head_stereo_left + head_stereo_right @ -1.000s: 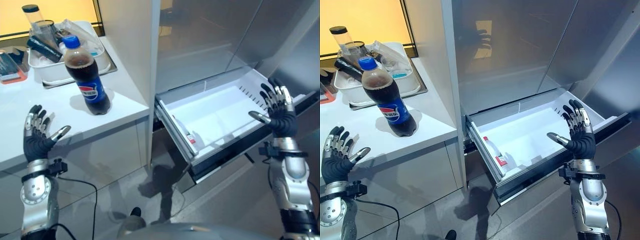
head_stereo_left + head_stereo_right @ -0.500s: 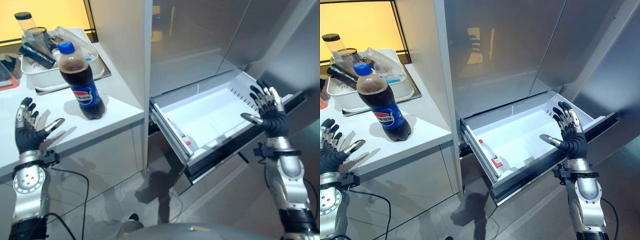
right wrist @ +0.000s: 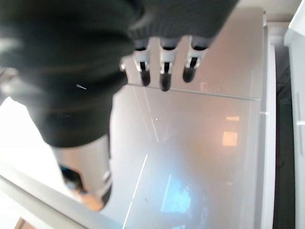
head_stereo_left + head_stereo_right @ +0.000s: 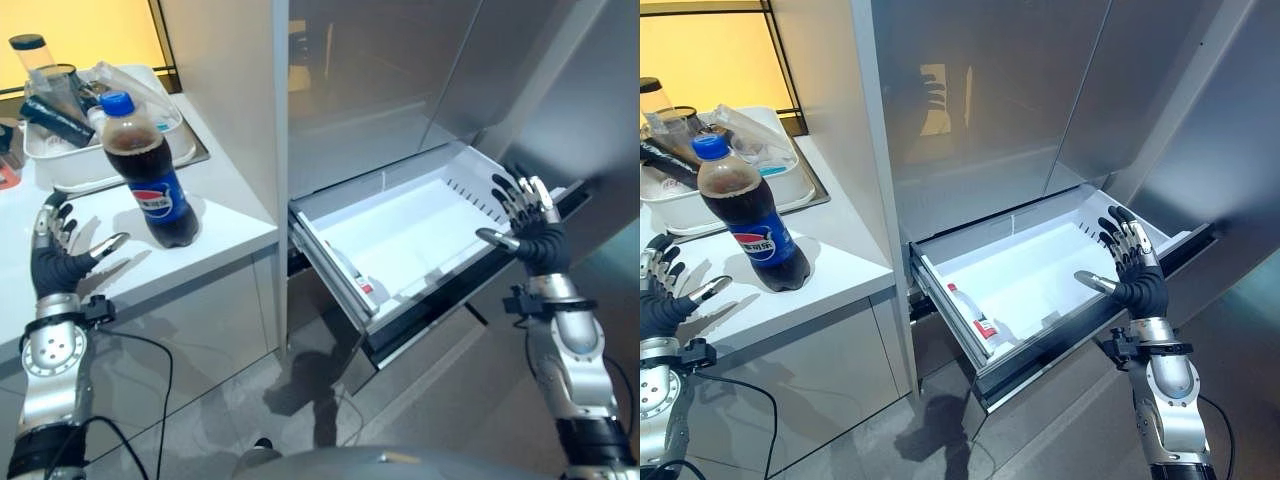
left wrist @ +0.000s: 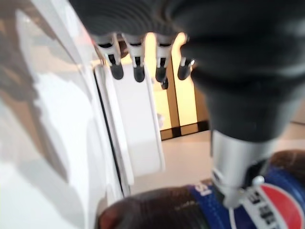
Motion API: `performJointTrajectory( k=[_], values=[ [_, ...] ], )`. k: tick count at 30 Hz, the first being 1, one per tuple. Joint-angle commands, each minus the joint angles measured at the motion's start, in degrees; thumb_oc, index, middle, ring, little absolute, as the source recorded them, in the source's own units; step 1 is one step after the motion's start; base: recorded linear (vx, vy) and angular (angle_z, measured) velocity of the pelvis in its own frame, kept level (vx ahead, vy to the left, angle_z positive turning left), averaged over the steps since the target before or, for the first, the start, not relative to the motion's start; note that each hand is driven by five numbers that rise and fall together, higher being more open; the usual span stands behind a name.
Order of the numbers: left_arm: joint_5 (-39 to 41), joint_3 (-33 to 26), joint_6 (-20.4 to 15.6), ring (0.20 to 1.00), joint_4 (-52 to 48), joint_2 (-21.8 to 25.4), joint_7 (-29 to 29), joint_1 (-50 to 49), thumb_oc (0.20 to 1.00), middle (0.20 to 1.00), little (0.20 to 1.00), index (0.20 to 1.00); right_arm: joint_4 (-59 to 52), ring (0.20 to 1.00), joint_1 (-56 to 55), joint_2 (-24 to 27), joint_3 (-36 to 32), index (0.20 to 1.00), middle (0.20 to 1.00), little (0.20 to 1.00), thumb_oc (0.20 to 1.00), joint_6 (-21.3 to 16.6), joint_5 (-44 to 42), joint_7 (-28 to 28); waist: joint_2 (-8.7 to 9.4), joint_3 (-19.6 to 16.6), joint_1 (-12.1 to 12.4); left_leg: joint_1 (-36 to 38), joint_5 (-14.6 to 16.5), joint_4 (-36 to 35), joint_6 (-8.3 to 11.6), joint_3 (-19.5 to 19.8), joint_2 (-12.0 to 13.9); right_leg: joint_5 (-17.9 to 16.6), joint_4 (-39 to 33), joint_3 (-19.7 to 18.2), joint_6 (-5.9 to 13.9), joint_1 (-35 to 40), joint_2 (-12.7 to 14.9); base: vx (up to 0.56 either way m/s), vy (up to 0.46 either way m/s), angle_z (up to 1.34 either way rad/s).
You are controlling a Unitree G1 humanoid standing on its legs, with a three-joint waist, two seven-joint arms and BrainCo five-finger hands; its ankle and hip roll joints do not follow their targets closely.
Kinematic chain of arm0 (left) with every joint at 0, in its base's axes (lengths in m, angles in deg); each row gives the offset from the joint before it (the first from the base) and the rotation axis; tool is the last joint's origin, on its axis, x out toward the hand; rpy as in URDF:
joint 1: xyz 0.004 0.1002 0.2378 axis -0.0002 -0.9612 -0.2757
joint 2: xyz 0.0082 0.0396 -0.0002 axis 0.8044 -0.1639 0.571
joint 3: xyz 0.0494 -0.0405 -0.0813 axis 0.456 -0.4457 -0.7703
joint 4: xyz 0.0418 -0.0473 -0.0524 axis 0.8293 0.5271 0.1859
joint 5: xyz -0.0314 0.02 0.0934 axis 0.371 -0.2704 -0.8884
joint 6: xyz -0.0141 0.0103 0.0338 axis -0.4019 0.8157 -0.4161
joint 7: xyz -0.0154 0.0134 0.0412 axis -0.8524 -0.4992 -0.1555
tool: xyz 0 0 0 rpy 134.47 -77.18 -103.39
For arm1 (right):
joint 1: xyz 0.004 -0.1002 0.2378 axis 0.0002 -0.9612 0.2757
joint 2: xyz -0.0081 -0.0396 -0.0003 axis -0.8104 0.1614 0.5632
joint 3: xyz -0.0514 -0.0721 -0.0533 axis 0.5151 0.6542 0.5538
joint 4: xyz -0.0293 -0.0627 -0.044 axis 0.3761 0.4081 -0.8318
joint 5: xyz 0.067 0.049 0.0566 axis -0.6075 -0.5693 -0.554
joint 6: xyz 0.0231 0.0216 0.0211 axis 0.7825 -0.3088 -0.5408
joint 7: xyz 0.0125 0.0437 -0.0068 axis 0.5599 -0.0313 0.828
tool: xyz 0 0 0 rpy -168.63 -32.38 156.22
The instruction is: Take the drinks into the refrigerator
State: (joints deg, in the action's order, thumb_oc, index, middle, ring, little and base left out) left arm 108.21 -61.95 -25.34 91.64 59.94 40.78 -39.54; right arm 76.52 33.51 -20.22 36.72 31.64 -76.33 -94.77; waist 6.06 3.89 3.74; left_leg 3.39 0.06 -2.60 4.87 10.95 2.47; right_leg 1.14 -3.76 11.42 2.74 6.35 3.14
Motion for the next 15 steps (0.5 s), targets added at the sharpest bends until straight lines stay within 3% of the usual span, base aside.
performJointTrajectory(
  k=[1, 15],
  values=[
    [1.49, 1.22, -2.31, 1.0, 1.15, 2.4, -1.76, 5.31, 1.0, 1.0, 1.0, 1.0, -2.26, 1.0, 3.63, 3.38, -0.96, 1.0, 1.0, 1.0, 1.0, -1.97, -2.74, -0.06, -0.61, -0.64, -0.82, 0.03, 2.82, 0.46, -4.44, 3.1, -2.4, 4.92, 7.1, 2.97, -0.72, -1.7, -0.9, 0.0, 0.0, 0.0],
    [1.26, 6.17, -1.22, 1.0, 0.38, -0.62, -4.78, 6.13, 1.0, 1.0, 1.0, 1.0, -1.84, 1.0, 3.44, 2.63, -1.3, 1.0, 1.0, 1.0, 1.0, -1.97, -2.31, 0.01, -0.65, -1.03, -1.35, 0.53, 2.77, -0.05, -4.66, 2.97, -2.54, 4.39, 6.24, 2.43, -0.59, -1.03, -0.78, 0.0, 0.001, 0.0]
  ],
)
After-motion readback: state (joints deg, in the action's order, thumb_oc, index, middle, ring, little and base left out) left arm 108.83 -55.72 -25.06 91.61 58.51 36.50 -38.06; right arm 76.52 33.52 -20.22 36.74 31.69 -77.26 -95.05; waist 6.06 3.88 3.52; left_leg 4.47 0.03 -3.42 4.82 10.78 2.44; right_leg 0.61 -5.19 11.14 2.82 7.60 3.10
